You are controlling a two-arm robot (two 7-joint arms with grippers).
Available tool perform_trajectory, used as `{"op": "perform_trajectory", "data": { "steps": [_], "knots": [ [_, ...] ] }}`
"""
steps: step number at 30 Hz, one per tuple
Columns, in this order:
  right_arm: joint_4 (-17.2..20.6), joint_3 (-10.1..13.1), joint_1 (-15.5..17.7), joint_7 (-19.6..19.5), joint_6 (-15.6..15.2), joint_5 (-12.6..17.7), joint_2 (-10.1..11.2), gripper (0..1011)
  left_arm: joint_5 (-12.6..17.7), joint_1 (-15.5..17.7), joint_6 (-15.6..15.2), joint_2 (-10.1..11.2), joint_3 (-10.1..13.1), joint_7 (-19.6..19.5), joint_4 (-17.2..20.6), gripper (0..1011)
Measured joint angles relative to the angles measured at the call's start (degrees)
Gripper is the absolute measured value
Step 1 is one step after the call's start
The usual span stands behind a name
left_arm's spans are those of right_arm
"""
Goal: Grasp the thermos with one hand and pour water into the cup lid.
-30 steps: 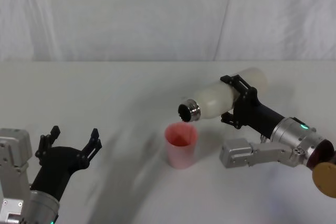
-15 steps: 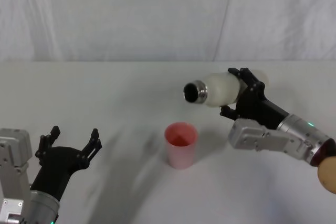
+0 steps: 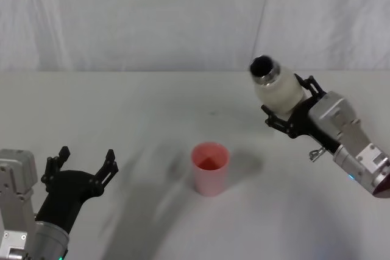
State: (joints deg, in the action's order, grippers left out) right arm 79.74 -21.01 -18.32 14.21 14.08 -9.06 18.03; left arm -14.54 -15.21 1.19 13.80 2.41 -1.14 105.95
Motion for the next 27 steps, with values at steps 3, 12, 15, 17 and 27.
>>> {"op": "perform_trajectory", "data": {
  "steps": [3, 12, 15, 17, 27],
  "knots": [
    [0.72, 2.20, 1.24, 1.53, -2.17, 5.04, -1.30, 960, 0.00, 0.00, 0.00, 0.00, 0.00, 0.00, 0.00, 1001],
    [2.80, 7.47, 4.30, 3.13, -9.89, 17.14, -4.97, 959, 0.00, 0.00, 0.00, 0.00, 0.00, 0.00, 0.00, 1001],
    [3.17, 8.59, 4.89, 3.10, -12.54, 20.08, -5.89, 959, 0.00, 0.00, 0.00, 0.00, 0.00, 0.00, 0.00, 1001],
    [3.28, 9.02, 5.09, 2.96, -13.74, 21.38, -6.25, 960, 0.00, 0.00, 0.00, 0.00, 0.00, 0.00, 0.00, 1001],
    [3.08, 8.88, 4.83, 1.81, -15.82, 23.76, -6.69, 959, 0.00, 0.00, 0.00, 0.00, 0.00, 0.00, 0.00, 1001]
  ]
}}
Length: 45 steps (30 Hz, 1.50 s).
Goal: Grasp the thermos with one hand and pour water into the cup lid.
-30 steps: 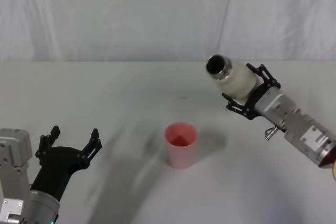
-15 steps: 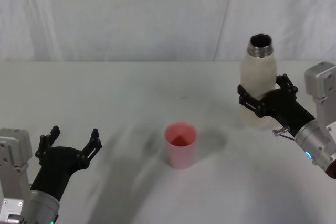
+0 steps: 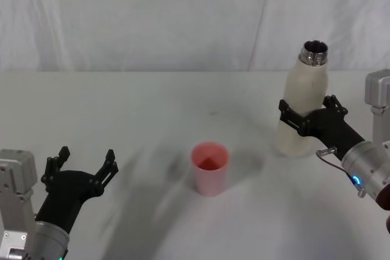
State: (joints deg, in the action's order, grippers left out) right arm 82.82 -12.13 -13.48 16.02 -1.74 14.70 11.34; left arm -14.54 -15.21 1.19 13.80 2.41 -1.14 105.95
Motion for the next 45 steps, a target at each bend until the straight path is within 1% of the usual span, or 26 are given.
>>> {"op": "perform_trajectory", "data": {
  "steps": [5, 11, 24, 31, 45],
  "knots": [
    [-0.84, -0.70, -0.72, -0.16, 0.19, -0.02, 0.01, 960, 0.00, 0.00, 0.00, 0.00, 0.00, 0.00, 0.00, 1001],
    [-2.92, -1.54, -2.33, -0.20, 1.53, -0.29, -0.08, 960, 0.00, 0.00, 0.00, 0.00, 0.00, 0.00, 0.00, 1001],
    [-6.88, -2.37, -4.88, 0.26, 3.62, -0.89, -0.28, 960, 0.00, 0.00, 0.00, 0.00, 0.00, 0.00, 0.00, 1001],
    [-8.08, -2.61, -5.50, 0.39, 4.22, -1.03, -0.50, 960, 0.00, 0.00, 0.00, 0.00, 0.00, 0.00, 0.00, 1001],
    [-9.04, -3.11, -5.84, 0.79, 4.50, -1.33, -0.66, 960, 0.00, 0.00, 0.00, 0.00, 0.00, 0.00, 0.00, 1001]
  ]
}}
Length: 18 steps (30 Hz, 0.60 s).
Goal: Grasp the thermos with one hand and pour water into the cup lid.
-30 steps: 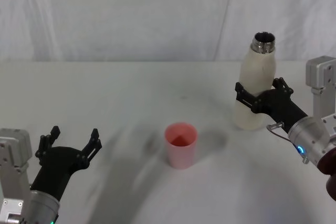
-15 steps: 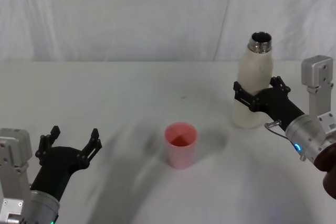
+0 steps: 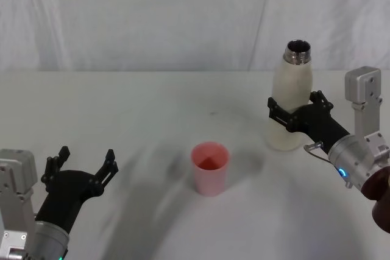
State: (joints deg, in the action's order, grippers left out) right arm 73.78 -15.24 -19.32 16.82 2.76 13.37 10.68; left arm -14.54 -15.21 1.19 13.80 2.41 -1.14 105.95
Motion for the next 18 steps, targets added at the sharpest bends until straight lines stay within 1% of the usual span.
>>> {"op": "perform_trajectory", "data": {
  "steps": [18],
  "knots": [
    [-0.47, -0.38, -0.09, 0.69, 0.23, 0.18, -0.06, 959, 0.00, 0.00, 0.00, 0.00, 0.00, 0.00, 0.00, 1001]
  ]
}}
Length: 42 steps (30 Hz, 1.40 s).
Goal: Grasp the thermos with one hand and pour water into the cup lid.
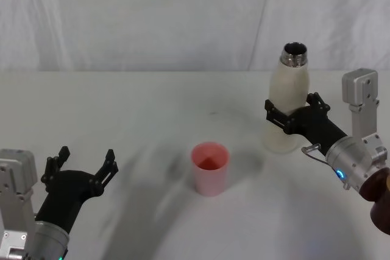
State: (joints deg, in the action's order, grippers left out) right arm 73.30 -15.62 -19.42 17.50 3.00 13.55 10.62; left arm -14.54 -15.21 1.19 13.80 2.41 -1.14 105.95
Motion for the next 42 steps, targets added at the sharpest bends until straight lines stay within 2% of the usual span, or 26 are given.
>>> {"op": "perform_trajectory", "data": {
  "steps": [42],
  "knots": [
    [-0.19, -0.19, -0.22, -0.05, -0.72, 0.55, -0.13, 971, 0.00, 0.00, 0.00, 0.00, 0.01, 0.00, 0.00, 1001]
  ]
}}
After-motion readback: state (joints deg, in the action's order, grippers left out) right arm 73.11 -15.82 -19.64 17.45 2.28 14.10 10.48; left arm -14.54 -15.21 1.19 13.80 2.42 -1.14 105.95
